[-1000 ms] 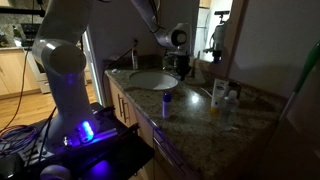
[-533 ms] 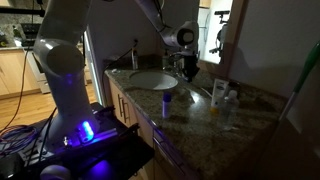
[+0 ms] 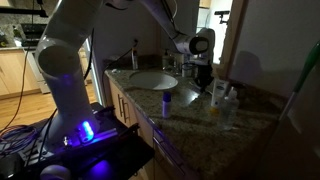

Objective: Remove the tube out of the silver cup then put the toothbrush under running water and put the toothbrush in the cup, then close the tap

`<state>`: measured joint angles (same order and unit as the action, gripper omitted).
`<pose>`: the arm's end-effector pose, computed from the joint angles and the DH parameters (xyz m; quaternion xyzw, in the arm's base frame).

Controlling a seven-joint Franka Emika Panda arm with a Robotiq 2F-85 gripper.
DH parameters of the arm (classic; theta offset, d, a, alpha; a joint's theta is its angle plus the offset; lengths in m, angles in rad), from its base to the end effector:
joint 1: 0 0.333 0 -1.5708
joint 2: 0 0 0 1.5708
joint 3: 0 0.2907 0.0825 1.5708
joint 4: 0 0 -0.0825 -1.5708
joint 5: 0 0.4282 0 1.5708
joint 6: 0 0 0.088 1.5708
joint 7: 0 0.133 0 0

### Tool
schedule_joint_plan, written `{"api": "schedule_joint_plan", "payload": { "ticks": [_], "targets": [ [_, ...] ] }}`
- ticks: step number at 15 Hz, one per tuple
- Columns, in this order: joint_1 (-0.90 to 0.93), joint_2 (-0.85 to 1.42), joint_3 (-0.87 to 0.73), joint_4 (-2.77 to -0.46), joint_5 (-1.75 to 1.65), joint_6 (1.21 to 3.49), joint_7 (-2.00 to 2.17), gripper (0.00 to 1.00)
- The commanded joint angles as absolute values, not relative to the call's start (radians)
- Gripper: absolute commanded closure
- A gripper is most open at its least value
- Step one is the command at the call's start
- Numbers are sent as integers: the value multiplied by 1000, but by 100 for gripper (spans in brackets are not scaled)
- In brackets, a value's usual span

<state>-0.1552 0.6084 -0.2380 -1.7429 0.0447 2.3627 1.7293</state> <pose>0.6383 -0.2578 0.1603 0.4922 -0.8688 0.0432 0.0314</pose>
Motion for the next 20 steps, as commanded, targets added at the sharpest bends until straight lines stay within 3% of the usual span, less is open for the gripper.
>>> {"api": "schedule_joint_plan", "payload": {
  "ticks": [1, 10, 12, 15, 16, 17, 20],
  "targets": [
    [-216, 684, -217, -1655, 105, 2355, 1617, 64],
    [-251, 642, -133, -1677, 311, 2360, 1338, 3],
    [-240, 648, -129, -1672, 335, 2350, 1326, 0],
    [-225, 654, -126, -1676, 350, 2343, 1323, 0],
    [-223, 656, -126, -1676, 352, 2338, 1321, 25],
    [-220, 657, -128, -1676, 350, 2333, 1322, 26],
    [-216, 655, -131, -1679, 348, 2330, 1323, 48]
  ]
}}
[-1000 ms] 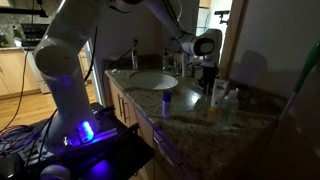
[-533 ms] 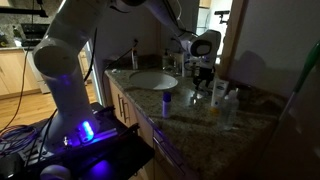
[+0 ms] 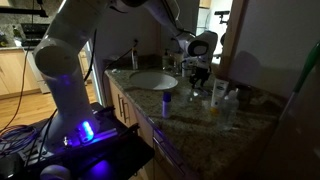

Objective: Remove the tube out of the silver cup then put the toothbrush under running water and put the toothbrush in the cup, then close the tap

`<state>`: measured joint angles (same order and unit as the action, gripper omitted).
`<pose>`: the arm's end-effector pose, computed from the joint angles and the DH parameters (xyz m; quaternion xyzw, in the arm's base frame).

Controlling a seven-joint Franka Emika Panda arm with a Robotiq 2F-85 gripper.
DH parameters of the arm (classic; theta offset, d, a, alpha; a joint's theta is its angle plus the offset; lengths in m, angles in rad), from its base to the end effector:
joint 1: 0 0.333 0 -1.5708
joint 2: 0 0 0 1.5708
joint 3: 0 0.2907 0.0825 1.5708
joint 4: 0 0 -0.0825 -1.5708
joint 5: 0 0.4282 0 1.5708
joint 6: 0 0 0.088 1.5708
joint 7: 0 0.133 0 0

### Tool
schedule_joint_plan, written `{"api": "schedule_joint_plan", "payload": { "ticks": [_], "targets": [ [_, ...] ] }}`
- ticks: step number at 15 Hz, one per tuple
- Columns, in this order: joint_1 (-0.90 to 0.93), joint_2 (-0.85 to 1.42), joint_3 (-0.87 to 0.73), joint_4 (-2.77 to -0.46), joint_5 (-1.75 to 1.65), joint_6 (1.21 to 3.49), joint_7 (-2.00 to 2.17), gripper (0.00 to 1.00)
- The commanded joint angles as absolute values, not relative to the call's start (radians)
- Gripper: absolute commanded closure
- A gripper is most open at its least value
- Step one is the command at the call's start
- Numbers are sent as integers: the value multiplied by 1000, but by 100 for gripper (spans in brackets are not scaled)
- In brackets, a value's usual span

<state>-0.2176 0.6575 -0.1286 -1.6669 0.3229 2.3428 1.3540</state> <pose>0.6673 -0.2244 0.1523 -0.5817 0.8095 0.0250 0.0751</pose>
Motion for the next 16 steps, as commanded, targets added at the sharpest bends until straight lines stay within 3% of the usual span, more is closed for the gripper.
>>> {"api": "schedule_joint_plan", "payload": {
  "ticks": [1, 7, 16],
  "targets": [
    [-214, 653, -132, -1678, 347, 2330, 1326, 55],
    [-219, 659, -123, -1674, 361, 2329, 1320, 98],
    [-407, 574, -84, -1656, 661, 2194, 1102, 98]
  ]
}}
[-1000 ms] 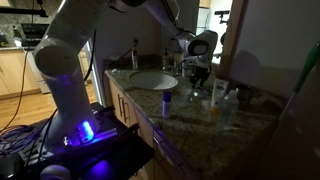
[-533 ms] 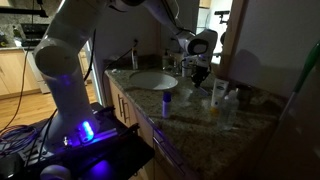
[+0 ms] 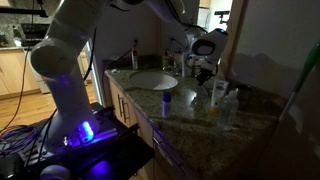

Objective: Remove the tube out of the silver cup then put the toothbrush under running water and put the toothbrush in the cup, then close the tap

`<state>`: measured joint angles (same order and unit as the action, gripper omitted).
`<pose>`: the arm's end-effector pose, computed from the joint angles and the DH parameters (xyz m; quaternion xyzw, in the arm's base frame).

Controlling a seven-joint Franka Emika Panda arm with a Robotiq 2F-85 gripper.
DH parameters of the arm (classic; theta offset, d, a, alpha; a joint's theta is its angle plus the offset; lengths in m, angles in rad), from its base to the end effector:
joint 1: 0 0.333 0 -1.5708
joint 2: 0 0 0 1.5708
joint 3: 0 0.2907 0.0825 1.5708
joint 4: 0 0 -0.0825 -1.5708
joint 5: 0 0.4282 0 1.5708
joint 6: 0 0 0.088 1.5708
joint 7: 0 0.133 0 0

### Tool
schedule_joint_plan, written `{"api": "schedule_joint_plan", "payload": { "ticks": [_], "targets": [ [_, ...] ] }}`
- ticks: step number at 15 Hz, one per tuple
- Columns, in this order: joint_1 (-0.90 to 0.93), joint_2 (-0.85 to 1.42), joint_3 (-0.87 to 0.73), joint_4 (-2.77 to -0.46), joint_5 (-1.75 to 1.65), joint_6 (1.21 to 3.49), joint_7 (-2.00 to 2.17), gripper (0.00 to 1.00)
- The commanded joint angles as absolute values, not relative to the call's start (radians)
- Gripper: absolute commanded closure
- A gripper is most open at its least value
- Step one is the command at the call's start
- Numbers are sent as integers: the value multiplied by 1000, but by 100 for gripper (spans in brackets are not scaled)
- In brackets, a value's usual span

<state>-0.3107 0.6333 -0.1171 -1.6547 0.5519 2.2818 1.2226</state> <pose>0.6547 -0.2682 0.1717 -0.5357 0.8265 0.0643 0.1604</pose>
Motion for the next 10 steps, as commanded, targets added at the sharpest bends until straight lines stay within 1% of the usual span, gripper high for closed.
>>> {"api": "schedule_joint_plan", "payload": {
  "ticks": [1, 7, 10],
  "targets": [
    [-434, 554, -88, -1654, 711, 2156, 1045, 98],
    [-533, 404, -187, -1631, 932, 1865, 792, 98],
    [-582, 406, -241, -1581, 1083, 1711, 711, 98]
  ]
}}
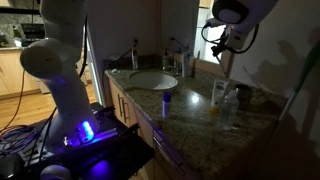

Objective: Remove the tube out of the silver cup then put the toothbrush under running water and put the toothbrush in the cup, then close the tap

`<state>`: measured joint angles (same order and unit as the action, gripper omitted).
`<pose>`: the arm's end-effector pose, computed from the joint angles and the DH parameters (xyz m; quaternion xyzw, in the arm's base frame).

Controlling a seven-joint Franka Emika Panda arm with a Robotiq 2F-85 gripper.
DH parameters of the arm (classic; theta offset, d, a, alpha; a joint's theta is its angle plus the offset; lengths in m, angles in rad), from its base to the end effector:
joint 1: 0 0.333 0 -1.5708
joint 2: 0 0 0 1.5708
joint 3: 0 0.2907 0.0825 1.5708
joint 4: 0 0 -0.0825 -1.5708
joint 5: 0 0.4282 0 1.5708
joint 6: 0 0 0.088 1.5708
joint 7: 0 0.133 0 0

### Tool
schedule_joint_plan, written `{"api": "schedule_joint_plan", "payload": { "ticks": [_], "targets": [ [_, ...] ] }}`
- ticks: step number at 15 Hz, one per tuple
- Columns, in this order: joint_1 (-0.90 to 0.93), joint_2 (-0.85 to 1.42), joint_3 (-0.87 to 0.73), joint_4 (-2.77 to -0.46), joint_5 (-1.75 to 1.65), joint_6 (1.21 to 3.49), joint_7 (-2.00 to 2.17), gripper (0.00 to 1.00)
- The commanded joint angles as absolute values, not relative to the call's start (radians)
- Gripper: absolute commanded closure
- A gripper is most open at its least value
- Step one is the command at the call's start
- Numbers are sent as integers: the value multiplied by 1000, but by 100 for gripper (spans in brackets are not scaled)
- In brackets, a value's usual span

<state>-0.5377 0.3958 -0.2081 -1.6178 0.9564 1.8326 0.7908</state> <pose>0.5745 -0.3959 0.3526 -0.5425 0.7370 0.0825 0.3946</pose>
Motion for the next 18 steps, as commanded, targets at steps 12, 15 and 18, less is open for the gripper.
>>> {"api": "schedule_joint_plan", "payload": {
  "ticks": [12, 15, 18],
  "targets": [
    [-675, 608, -278, -1450, 1385, 1585, 802, 98],
    [-710, 663, -272, -1410, 1485, 1607, 808, 98],
    [-726, 707, -265, -1375, 1539, 1639, 818, 98]
  ]
}}
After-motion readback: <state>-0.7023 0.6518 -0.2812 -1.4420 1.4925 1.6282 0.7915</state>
